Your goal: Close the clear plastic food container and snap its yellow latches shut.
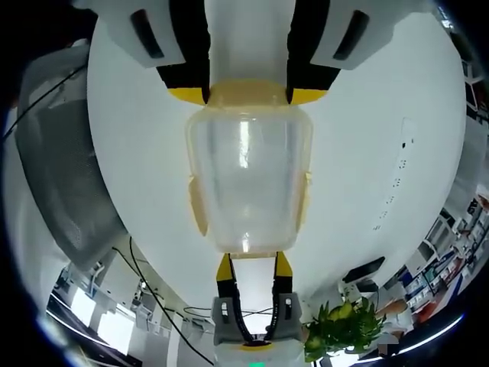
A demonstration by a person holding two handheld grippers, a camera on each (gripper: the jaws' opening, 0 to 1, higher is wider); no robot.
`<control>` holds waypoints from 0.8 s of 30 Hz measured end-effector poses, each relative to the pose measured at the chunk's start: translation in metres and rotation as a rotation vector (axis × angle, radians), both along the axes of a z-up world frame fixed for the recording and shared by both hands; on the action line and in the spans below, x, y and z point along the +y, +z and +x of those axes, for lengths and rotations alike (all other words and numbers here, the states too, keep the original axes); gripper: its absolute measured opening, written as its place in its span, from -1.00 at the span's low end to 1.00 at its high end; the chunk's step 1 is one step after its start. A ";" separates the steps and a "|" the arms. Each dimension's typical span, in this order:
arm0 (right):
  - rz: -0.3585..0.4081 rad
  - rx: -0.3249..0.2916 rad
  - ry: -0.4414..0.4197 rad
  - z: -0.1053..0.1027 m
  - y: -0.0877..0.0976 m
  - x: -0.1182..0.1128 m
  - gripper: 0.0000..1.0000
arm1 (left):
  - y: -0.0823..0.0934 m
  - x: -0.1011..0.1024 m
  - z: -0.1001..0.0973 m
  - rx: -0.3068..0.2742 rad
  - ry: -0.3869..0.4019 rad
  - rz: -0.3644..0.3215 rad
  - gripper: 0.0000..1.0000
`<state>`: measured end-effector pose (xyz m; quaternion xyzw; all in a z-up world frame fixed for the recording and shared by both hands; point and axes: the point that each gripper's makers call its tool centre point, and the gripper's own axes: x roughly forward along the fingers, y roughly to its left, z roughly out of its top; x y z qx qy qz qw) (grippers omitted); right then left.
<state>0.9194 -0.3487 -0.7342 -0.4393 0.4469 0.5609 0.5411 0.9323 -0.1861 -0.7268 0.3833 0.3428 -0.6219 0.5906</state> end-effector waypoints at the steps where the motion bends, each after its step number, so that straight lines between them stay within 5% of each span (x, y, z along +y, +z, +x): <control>1: 0.000 0.001 -0.001 -0.001 0.000 0.000 -0.28 | 0.000 0.000 0.000 0.000 0.000 0.000 -0.34; 24: -0.001 -0.010 0.021 -0.008 -0.001 -0.005 -0.16 | -0.001 0.007 -0.003 -0.017 0.006 0.012 -0.31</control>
